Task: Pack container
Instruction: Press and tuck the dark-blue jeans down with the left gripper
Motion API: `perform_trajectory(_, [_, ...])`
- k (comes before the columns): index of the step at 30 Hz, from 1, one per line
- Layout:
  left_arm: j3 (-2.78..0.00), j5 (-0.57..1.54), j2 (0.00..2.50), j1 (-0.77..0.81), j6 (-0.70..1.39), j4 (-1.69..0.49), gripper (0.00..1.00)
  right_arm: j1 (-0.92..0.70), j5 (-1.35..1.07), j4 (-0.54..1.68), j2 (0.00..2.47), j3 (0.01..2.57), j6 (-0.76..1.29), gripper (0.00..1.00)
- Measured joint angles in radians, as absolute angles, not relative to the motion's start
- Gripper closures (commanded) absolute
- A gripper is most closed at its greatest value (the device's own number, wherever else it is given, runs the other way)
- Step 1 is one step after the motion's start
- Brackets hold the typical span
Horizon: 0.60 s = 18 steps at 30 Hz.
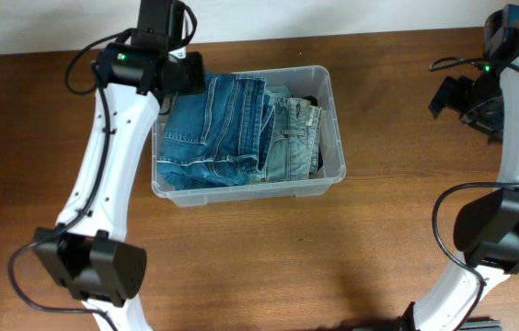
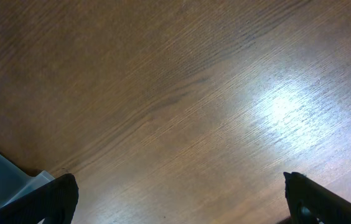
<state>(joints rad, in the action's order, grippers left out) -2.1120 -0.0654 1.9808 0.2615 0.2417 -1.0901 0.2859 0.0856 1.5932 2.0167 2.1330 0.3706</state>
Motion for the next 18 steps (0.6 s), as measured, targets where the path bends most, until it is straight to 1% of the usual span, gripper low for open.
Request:
perform_trajectory(1, [-2.113, -0.057, 1.993, 0.262, 0.228, -1.078, 0.90, 0.286, 0.086, 1.593, 2.017, 2.133, 0.371, 0.02])
perform_trajectory(4, [-2.114, -0.041, 2.044, 0.262, 0.213, -1.068, 0.98, 0.286, 0.085, 1.593, 2.017, 2.133, 0.370, 0.01])
perform_trajectory(5, [-2.114, -0.037, 2.061, 0.262, 0.213, -1.068, 0.99, 0.286, 0.086, 1.593, 2.017, 2.133, 0.370, 0.02])
perform_trajectory(10, [-2.114, -0.028, 2.184, 0.262, 0.205, -1.064, 0.99, 0.286, 0.086, 1.593, 2.017, 2.133, 0.371, 0.02])
perform_trajectory(14, [-2.116, -0.025, 2.235, 0.262, 0.204, -1.073, 0.99, 0.286, 0.086, 1.593, 2.017, 2.133, 0.371, 0.01])
perform_trajectory(18, [-2.121, -0.022, 2.254, 0.262, 0.202, -1.127, 0.99, 0.286, 0.086, 1.593, 2.017, 2.133, 0.371, 0.02])
